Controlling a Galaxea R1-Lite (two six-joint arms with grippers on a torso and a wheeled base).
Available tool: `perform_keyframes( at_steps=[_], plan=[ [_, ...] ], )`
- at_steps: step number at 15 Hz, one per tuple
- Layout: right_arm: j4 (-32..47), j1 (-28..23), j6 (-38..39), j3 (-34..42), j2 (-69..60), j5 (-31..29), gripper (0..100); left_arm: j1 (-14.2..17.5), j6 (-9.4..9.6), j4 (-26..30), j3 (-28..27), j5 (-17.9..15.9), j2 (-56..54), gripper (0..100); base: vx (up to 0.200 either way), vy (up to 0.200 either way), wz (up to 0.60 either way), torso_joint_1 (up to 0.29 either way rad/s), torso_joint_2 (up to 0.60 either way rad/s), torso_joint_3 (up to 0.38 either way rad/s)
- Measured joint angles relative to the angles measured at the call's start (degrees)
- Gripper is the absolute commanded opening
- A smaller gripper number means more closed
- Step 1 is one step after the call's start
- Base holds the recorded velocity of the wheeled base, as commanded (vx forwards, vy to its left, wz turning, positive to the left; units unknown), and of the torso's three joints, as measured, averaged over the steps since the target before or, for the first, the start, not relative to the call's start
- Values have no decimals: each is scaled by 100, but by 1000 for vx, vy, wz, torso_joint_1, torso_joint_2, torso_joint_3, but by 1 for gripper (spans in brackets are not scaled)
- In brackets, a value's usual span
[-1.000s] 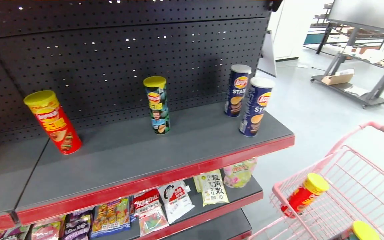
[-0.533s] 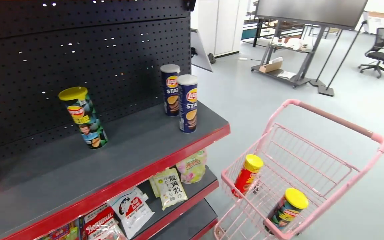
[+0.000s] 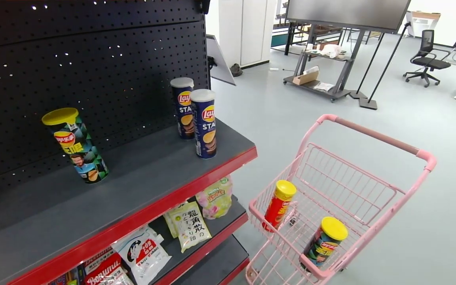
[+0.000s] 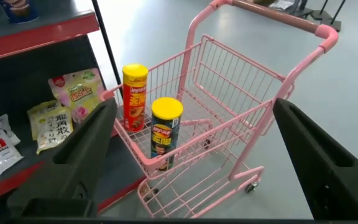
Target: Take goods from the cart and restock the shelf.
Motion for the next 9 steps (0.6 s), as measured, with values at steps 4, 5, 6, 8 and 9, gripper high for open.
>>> perform_keyframes(
  at_steps=[4,5,6,8,9],
  plan=[
    [2,0,6,0,0,0,100,0,-2,0,0,0,0,100,0,0,0,-144,338,188],
    [2,0,6,0,0,-1,100,-4,0,0,0,0,0,100,0,0,0,-144,344,198],
    [5,0,6,0,0,0,100,-4,0,0,0,0,0,100,0,0,0,-139,344,198],
    [2,0,6,0,0,0,100,0,0,2,0,0,0,100,0,0,0,-149,347,208],
    [2,0,13,0,0,-1,100,-4,-2,2,0,0,0,100,0,0,0,-134,315,193]
  ],
)
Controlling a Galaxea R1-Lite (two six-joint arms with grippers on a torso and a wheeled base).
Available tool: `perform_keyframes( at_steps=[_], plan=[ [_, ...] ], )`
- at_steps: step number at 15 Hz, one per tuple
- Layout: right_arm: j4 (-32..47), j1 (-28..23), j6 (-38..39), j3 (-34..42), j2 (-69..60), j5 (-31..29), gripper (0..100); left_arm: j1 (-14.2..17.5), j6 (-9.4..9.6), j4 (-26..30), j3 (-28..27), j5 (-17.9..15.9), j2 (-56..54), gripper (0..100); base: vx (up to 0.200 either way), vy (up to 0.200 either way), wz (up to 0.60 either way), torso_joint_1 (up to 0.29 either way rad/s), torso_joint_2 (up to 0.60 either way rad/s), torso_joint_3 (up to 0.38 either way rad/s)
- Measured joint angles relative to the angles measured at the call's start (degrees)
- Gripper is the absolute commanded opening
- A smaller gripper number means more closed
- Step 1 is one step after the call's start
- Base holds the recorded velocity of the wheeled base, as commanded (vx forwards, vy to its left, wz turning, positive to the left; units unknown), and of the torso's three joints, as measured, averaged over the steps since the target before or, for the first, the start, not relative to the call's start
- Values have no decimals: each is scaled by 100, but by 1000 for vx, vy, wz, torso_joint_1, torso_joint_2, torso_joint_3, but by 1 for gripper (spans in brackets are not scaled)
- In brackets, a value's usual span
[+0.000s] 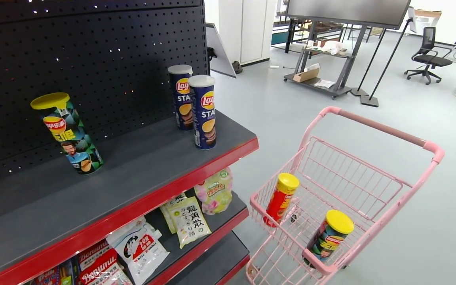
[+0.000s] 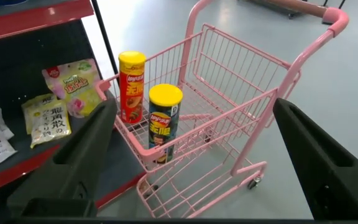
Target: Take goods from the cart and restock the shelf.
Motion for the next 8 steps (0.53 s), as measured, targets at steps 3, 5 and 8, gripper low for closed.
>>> perform_keyframes(
  at_steps=[3,5,8],
  plan=[
    [2,0,0,0,0,0,100,4,2,-2,0,0,0,100,0,0,0,-147,349,208],
    [0,0,0,0,0,1,100,4,2,-5,0,0,0,100,0,0,0,-144,364,212],
    [2,0,0,0,0,-2,100,0,0,0,0,0,0,100,0,0,0,-142,369,229]
  ],
)
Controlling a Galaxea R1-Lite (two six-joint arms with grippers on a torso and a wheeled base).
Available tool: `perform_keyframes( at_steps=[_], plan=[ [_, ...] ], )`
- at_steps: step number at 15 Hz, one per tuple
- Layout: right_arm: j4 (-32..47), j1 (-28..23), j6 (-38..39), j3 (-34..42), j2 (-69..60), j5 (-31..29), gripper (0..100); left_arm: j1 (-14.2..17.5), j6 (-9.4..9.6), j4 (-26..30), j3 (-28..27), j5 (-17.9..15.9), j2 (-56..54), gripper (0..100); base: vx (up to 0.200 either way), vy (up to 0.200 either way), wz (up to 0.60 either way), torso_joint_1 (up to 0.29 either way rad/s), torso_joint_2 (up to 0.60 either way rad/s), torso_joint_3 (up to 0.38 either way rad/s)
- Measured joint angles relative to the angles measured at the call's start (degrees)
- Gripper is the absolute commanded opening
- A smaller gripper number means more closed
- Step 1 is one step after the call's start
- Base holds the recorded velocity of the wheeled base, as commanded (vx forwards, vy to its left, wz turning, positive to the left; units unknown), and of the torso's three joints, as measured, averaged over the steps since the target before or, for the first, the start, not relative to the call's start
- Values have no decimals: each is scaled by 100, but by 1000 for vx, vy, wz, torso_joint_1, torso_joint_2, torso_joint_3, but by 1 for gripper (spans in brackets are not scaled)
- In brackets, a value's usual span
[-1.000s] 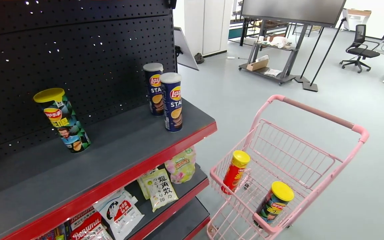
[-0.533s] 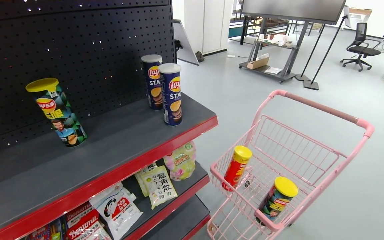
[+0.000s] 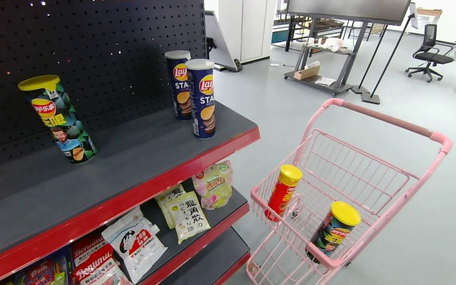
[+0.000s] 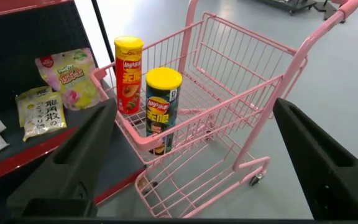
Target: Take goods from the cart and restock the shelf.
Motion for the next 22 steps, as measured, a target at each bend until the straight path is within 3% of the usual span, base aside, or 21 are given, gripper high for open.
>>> perform_keyframes(
  at_steps=[5,10,12,15,18,22],
  plan=[
    [2,0,0,0,0,-7,100,2,2,-2,0,0,0,100,0,0,0,-134,372,230],
    [-7,0,-90,-41,90,26,100,0,0,-2,0,0,0,100,0,0,0,-17,41,29],
    [-40,49,265,-567,521,74,100,2,0,-2,0,-6,0,100,0,0,0,0,0,0],
    [-244,145,884,-1716,2163,239,100,0,6,0,0,-44,0,100,0,0,0,0,0,0],
    [-1853,258,1157,-1954,4467,364,100,4,9,0,0,-44,0,100,0,0,0,0,0,0],
    [-4565,388,1122,-1063,7358,472,100,0,9,2,0,-48,0,100,0,0,0,0,0,0]
  ],
)
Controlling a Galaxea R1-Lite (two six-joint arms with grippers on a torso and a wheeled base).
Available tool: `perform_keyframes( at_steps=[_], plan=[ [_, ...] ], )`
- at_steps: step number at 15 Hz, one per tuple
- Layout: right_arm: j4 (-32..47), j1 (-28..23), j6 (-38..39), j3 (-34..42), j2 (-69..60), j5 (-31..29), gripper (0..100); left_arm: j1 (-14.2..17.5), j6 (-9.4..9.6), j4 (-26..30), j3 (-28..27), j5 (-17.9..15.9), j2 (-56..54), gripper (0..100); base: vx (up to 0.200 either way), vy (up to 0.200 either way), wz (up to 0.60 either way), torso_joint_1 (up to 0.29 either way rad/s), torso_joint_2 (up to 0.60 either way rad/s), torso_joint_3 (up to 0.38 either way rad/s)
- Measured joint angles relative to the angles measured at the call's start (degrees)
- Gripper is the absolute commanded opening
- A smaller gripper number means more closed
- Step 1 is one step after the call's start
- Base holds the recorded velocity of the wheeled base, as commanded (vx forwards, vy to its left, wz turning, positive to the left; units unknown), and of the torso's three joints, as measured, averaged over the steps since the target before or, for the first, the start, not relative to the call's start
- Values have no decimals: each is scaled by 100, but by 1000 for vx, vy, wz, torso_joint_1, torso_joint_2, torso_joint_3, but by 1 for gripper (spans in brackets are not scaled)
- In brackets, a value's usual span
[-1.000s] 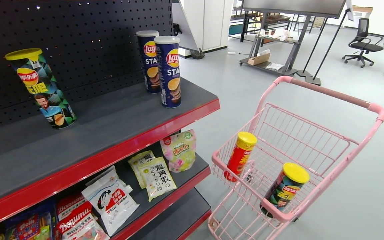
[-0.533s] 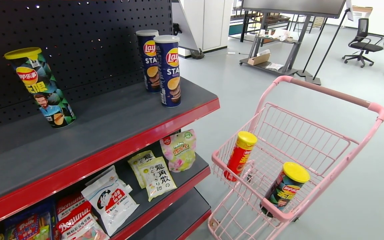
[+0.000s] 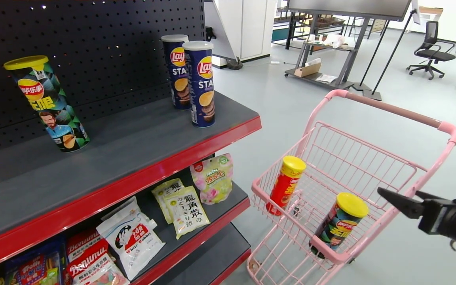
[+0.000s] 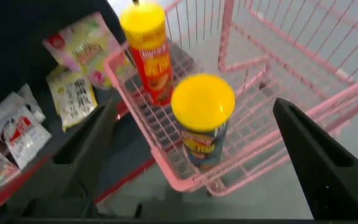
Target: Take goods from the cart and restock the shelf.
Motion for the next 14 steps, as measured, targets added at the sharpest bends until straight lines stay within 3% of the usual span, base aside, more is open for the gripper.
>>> perform_keyframes(
  at_steps=[4,9,14],
  plan=[
    [-552,111,-145,366,1434,2,100,0,2,2,0,-2,0,100,0,0,0,0,0,0],
    [-585,577,-238,380,1977,-200,100,0,2,0,0,-2,0,100,0,0,0,0,0,0],
    [-936,649,-407,272,2555,-575,100,-2,2,-2,0,-5,0,100,0,0,0,0,0,0]
  ],
)
